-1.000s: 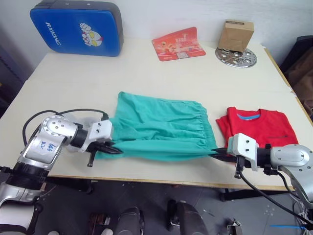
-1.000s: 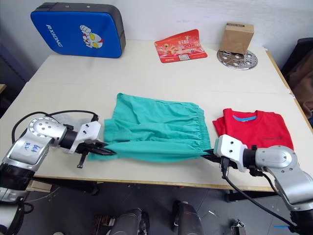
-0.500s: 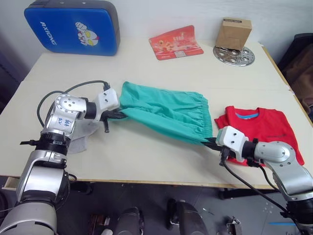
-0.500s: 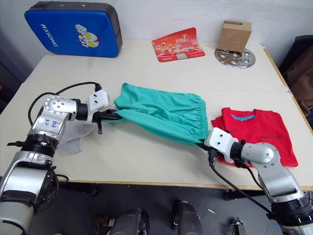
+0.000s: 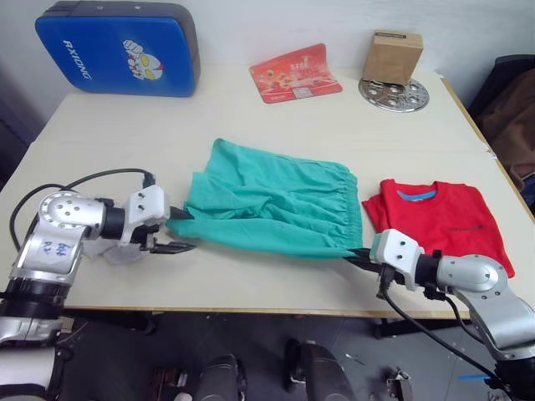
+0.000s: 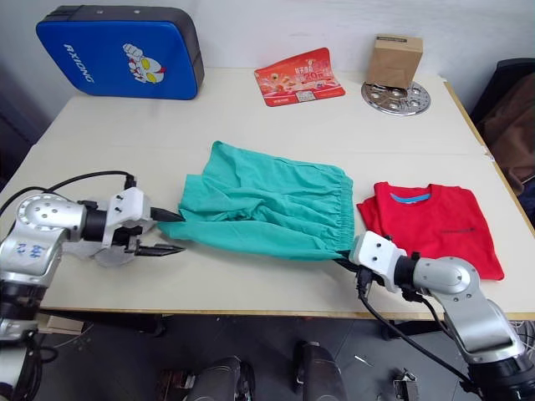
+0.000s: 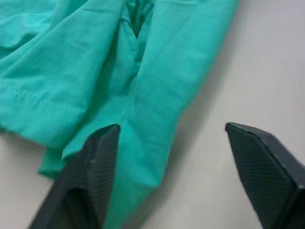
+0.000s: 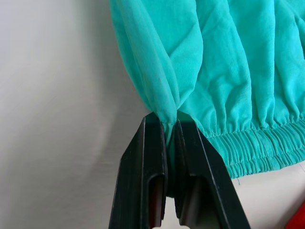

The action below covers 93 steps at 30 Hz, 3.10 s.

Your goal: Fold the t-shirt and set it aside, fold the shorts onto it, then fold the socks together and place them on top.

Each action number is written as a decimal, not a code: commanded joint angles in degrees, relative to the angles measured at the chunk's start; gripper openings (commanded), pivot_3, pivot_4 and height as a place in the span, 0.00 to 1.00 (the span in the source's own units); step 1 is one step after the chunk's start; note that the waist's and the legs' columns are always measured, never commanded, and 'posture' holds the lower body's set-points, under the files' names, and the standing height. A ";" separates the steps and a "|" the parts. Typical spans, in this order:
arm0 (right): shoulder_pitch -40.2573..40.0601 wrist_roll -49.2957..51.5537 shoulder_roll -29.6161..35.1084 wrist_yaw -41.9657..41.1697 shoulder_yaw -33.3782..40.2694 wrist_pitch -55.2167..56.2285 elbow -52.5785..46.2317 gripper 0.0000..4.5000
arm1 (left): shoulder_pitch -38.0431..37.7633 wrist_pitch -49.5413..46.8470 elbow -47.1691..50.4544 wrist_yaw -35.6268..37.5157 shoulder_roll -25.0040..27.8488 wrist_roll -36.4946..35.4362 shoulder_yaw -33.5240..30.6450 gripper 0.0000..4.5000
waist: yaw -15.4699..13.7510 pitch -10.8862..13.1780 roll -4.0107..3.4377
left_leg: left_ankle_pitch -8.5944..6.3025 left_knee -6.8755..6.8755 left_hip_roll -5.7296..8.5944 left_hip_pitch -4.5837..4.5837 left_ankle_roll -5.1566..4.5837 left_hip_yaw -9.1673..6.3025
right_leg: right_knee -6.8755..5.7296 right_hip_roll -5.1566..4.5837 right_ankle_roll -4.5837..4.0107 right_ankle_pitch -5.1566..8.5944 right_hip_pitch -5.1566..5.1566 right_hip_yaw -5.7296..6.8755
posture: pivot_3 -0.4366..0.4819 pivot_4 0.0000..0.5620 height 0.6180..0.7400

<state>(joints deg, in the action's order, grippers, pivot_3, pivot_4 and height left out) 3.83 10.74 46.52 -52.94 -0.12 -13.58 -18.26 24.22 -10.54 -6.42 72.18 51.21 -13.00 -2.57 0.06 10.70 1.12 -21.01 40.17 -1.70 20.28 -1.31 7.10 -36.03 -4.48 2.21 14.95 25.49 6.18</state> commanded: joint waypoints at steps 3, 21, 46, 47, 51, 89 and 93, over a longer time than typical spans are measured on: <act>-0.88 0.61 0.34 0.03 1.73 1.05 -2.50 0.00 | -1.99 -0.64 4.18 -2.85 0.91 -2.46 -4.73 0.99 | -0.31 0.00 0.00 | 0.00 0.01 0.03 0.00 0.00 -0.03 | 0.04 -0.04 0.00 0.00 -0.01 0.01 | 0.48 0.27 1.00; -1.30 0.18 -0.35 1.04 0.83 -0.17 -3.32 0.00 | 3.88 16.93 -10.18 -1.97 -1.88 5.86 4.38 0.27 | -0.07 0.00 0.00 | 0.00 -0.03 0.01 -0.01 0.00 0.03 | -0.02 0.03 0.00 0.00 0.00 0.02 | 0.48 0.27 1.00; -11.46 26.05 8.22 -12.15 14.37 -18.06 -15.04 0.00 | -13.27 -24.25 22.99 20.30 24.78 -25.06 0.95 0.01 | -0.54 0.02 -0.03 | -0.04 -0.08 -0.02 -0.05 0.05 -0.07 | 0.09 0.03 -0.19 0.11 0.00 0.00 | 0.48 0.27 1.00; -12.87 28.95 9.26 -13.52 15.93 -20.11 -16.09 0.00 | -12.76 -24.91 23.11 20.32 26.69 -28.07 1.34 0.01 | -0.56 0.02 -0.03 | -0.05 -0.07 -0.02 -0.05 0.05 -0.07 | 0.08 0.03 -0.19 0.11 0.01 0.00 | 0.48 0.27 1.00; -16.36 37.75 11.43 -16.28 21.07 -25.86 -17.84 0.00 | -4.78 -29.51 20.34 20.32 31.39 -40.76 3.80 0.01 | -0.76 0.02 -0.02 | -0.05 -0.07 -0.02 -0.06 0.04 -0.12 | 0.09 0.02 -0.19 0.11 -0.02 0.00 | 0.48 0.27 1.00; -0.04 31.17 0.88 18.07 25.03 -35.49 -11.26 0.90 | 60.45 21.12 -69.54 -27.38 -25.90 16.40 5.63 0.80 | -1.42 -0.03 0.11 | -0.02 0.03 0.21 0.25 -0.35 0.32 | 0.16 0.03 0.45 -0.27 0.21 -0.04 | 0.48 0.27 1.00; -2.93 32.13 5.03 13.90 24.22 -34.29 -20.96 1.00 | 57.28 21.28 -64.21 -1.35 -21.16 11.56 2.86 0.99 | -1.37 -0.03 0.10 | -0.02 0.02 0.23 0.25 -0.35 0.35 | 0.16 0.15 0.45 -0.27 0.22 0.16 | 0.48 0.27 1.00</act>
<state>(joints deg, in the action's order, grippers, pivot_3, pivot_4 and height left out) 1.37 41.76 50.25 -37.02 23.01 -49.01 -34.19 81.91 10.12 -74.33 61.44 28.43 1.06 1.20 -1.30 10.66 1.22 -21.04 40.19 -1.48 20.53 -1.66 7.45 -35.87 -4.21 2.67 14.69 25.71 6.41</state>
